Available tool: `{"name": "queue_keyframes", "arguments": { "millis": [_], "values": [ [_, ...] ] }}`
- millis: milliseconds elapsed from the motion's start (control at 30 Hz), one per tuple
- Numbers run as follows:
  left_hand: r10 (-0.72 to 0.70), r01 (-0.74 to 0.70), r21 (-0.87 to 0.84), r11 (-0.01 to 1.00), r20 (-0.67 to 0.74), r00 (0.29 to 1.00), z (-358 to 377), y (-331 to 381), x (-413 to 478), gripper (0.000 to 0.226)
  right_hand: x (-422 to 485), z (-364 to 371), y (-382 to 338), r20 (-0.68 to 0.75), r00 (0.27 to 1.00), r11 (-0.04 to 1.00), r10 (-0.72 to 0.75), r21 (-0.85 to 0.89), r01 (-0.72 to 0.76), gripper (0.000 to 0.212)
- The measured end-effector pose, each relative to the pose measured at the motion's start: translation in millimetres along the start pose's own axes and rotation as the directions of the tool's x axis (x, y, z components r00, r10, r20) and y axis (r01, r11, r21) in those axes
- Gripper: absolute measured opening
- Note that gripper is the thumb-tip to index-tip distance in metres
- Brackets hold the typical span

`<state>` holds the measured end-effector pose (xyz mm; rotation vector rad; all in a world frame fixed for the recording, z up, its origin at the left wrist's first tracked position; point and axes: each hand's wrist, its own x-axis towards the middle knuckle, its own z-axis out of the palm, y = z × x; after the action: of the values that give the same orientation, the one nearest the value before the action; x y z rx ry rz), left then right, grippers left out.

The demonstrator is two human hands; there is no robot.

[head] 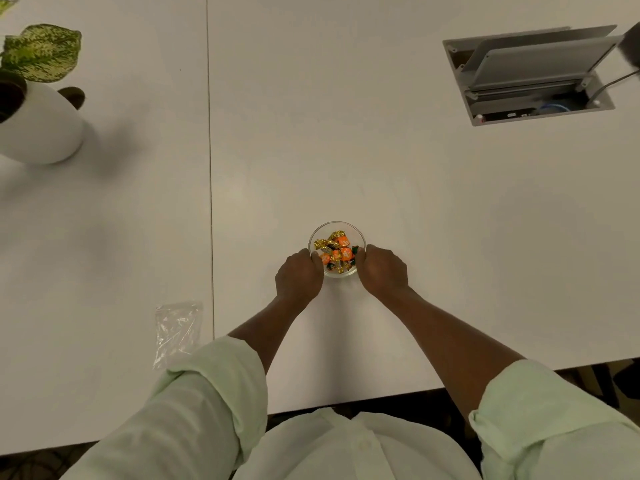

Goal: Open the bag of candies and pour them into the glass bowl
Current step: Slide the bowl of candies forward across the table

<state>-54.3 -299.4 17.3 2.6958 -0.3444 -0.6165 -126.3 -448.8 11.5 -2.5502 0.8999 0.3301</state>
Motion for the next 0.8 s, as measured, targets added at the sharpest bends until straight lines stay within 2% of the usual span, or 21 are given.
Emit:
{"name": "queue_keyframes", "arguments": {
  "millis": [300, 567, 733, 800],
  "values": [
    [0.066, -0.058, 0.051, 0.997, -0.169, 0.983, -47.1, 15.0, 50.6, 0.045, 46.0, -34.5, -41.1, -0.150, 0.987, 0.997, -0.063, 0.038, 0.070, 0.046],
    [0.125, -0.100, 0.106, 0.989, -0.259, 0.958, -96.6, 36.3, 120.6, 0.044, 116.9, -75.5, -81.7, -0.223, 0.969, 0.993, -0.103, 0.025, 0.112, 0.045],
    [0.156, -0.129, 0.129, 0.983, -0.239, 0.958, -125.2, 49.7, 168.0, 0.041, 169.1, -97.7, -102.2, -0.247, 0.957, 0.987, -0.151, 0.018, 0.160, 0.044],
    [0.172, -0.139, 0.133, 0.981, -0.286, 0.943, -132.3, 52.2, 193.0, 0.041, 195.7, -107.1, -110.8, -0.253, 0.951, 0.983, -0.179, -0.006, 0.183, 0.045]
  ]
}}
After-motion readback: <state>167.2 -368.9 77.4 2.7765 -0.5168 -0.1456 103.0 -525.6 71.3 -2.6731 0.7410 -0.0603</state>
